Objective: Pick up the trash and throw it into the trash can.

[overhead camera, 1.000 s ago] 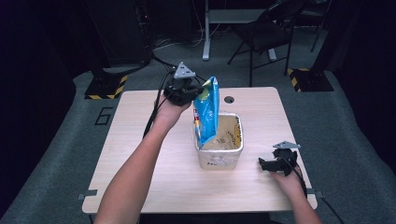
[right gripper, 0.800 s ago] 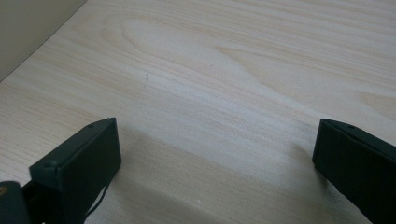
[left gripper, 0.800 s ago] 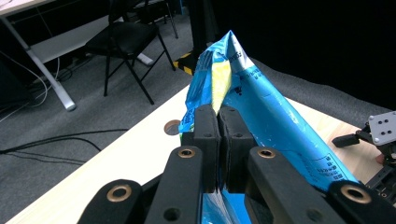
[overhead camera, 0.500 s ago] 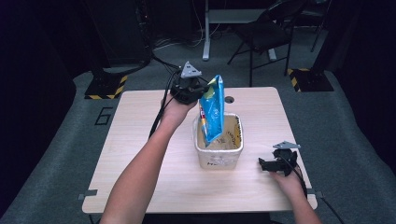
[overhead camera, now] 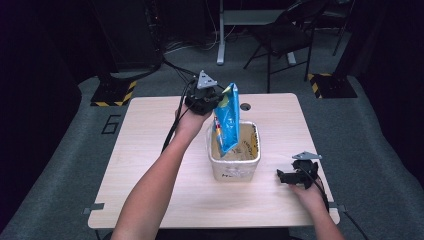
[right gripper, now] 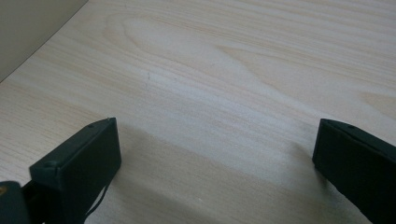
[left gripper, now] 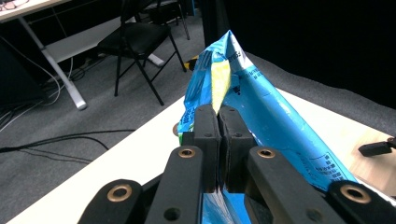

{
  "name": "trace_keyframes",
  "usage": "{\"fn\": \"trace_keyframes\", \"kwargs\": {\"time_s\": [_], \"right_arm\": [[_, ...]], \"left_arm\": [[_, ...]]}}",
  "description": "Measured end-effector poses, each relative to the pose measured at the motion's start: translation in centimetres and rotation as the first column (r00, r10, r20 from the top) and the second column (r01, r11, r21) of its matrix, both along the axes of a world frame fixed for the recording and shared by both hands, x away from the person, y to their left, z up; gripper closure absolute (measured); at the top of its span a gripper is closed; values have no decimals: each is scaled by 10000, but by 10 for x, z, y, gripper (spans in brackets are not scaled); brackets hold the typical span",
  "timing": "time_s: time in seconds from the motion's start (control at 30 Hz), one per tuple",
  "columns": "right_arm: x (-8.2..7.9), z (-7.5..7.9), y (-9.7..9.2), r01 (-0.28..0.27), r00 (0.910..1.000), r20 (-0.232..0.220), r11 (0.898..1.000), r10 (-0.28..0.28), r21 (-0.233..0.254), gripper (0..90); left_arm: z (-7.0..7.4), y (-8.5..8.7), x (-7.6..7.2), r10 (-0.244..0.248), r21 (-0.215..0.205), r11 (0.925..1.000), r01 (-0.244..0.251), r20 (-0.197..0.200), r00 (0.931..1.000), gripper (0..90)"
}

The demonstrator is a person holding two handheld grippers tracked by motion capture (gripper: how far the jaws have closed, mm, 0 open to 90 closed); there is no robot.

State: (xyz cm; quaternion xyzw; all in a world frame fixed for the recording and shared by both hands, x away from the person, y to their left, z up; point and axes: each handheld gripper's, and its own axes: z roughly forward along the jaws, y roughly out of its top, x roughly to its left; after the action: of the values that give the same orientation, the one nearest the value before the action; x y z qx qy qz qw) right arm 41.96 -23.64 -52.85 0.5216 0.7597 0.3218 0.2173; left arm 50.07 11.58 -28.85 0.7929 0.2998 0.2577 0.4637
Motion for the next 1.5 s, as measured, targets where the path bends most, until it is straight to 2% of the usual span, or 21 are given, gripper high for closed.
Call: {"fn": "trace_keyframes", "kwargs": {"time_s": [0.2,0.37,0.6,0.73,0.9,0.93,0.97,1.2,1.33,1.43,1.5], "right_arm": [[0,0,0,18,10000,-4,10000,-18,17,3],[0,0,0,-19,10000,0,10000,19,-28,3],[0,0,0,11,10000,4,10000,-11,14,3],[0,0,0,10,10000,29,10000,-10,9,3],[0,0,0,40,10000,12,10000,-40,36,3],[0,0,0,-2,10000,18,10000,2,8,3],[0,0,0,51,10000,27,10000,-51,41,3],[0,0,0,-2,10000,18,10000,2,8,3],[0,0,0,21,10000,26,10000,-21,-8,3],[0,0,0,-5,10000,19,10000,5,-13,3],[0,0,0,-19,10000,35,10000,19,-29,3]], "left_arm": [[-6,1,1,145,-46,9999,-146,-88,9999,872],[-11,0,1,247,-116,9996,-246,87,9997,872],[-19,-9,2,253,-43,9997,-253,26,9997,872],[-23,-12,0,192,-138,9997,-192,1,9998,866],[-29,-10,-6,-33,-187,9998,26,-353,9994,736],[-32,-7,-9,-87,-253,9997,75,-466,9989,678],[-34,-5,-11,-162,-330,9994,142,-615,9980,670],[-47,0,-20,-421,-416,9984,383,-946,9946,620],[-51,5,-25,-427,-478,9981,378,-1049,9936,509],[-55,9,-29,-514,-483,9978,456,-1265,9906,429],[-62,14,-34,-489,-345,9984,446,-1352,9896,423]]}}
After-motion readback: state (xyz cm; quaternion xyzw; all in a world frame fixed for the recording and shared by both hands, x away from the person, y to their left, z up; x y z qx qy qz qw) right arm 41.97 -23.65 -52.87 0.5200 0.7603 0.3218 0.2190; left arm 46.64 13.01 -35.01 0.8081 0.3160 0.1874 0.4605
